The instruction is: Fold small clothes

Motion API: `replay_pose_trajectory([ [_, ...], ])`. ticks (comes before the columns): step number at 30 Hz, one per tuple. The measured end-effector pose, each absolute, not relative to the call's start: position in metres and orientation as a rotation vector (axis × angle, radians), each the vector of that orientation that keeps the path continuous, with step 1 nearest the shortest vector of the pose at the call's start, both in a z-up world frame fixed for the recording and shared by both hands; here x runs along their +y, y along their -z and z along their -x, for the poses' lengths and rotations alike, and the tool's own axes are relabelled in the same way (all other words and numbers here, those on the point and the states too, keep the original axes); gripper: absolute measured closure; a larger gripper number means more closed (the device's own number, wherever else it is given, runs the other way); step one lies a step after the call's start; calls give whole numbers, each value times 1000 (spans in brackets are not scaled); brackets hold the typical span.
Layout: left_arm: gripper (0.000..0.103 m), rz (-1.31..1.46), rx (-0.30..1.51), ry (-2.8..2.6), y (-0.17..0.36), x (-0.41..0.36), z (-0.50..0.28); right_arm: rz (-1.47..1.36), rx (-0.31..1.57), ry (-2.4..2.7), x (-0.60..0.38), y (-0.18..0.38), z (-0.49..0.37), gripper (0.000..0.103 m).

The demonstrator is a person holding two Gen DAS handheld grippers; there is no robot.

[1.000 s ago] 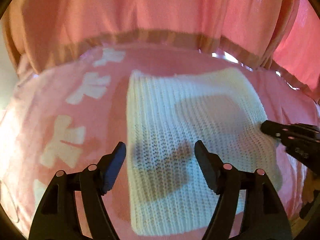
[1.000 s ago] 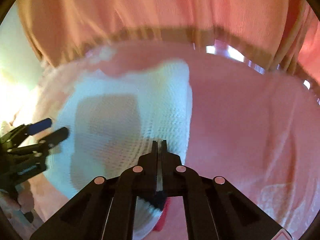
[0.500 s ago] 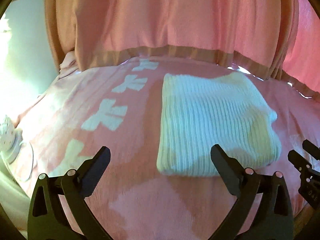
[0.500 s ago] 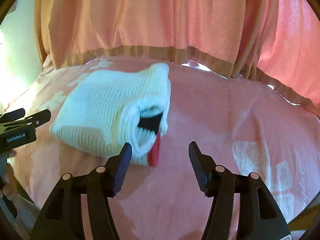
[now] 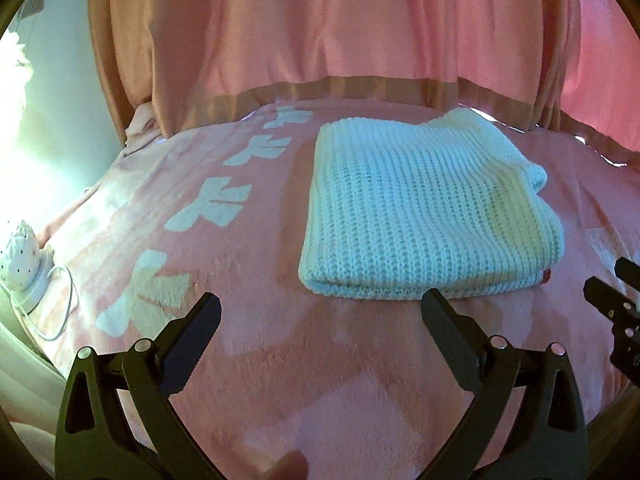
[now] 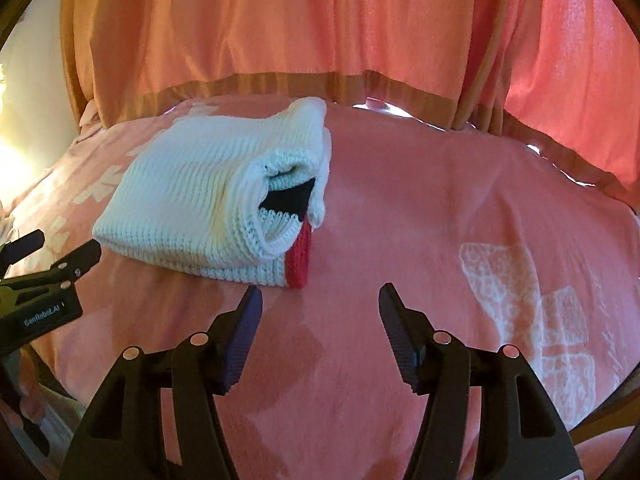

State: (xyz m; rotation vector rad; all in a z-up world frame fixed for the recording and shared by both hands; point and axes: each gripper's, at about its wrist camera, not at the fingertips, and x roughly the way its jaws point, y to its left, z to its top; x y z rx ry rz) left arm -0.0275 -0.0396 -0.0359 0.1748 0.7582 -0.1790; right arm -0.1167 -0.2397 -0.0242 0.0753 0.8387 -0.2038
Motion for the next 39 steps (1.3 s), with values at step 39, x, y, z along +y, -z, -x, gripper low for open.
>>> replay_pose_trajectory([
  [39,5,-192,769,190,44,-49,35,-70,878,167,-227,38,113,44],
])
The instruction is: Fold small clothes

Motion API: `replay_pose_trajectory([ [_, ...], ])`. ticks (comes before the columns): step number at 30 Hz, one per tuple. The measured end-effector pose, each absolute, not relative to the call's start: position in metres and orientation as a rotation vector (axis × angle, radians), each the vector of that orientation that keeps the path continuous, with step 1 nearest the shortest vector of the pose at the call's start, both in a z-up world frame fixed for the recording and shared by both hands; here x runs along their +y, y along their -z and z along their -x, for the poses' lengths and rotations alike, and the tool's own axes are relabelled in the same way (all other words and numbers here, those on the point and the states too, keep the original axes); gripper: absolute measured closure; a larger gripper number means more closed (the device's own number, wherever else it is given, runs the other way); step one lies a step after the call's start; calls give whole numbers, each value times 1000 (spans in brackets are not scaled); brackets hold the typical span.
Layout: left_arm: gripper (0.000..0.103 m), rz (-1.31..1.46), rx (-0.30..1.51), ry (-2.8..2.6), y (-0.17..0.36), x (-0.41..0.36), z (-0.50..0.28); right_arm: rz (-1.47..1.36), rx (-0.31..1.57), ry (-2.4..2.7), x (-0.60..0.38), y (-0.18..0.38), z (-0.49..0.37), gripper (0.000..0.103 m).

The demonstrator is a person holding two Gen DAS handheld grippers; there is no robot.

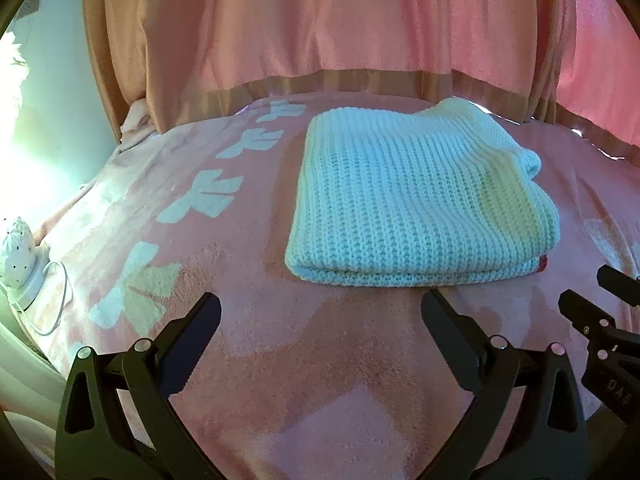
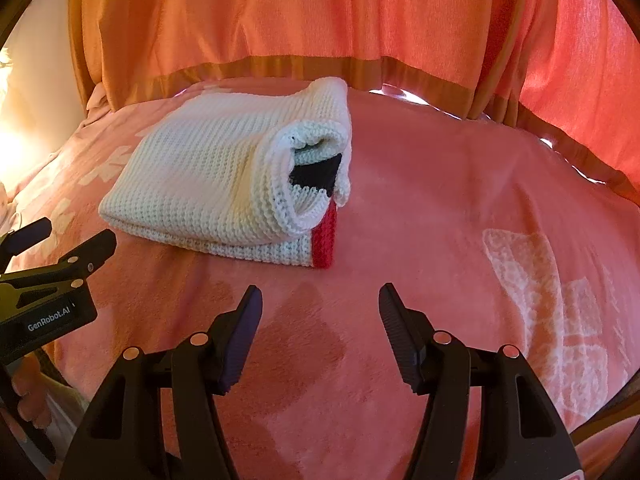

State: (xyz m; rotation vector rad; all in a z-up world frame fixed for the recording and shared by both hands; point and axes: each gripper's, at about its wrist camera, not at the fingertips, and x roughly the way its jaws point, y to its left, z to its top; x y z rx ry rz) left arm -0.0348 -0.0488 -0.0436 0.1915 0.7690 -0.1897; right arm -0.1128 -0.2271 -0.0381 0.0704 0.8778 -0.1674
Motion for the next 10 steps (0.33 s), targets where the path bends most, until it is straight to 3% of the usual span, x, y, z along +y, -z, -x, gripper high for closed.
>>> replay_pose_trajectory([
  [10,5,-181,798,190,46,-49,32,-90,880,168,-228,40,112,44],
])
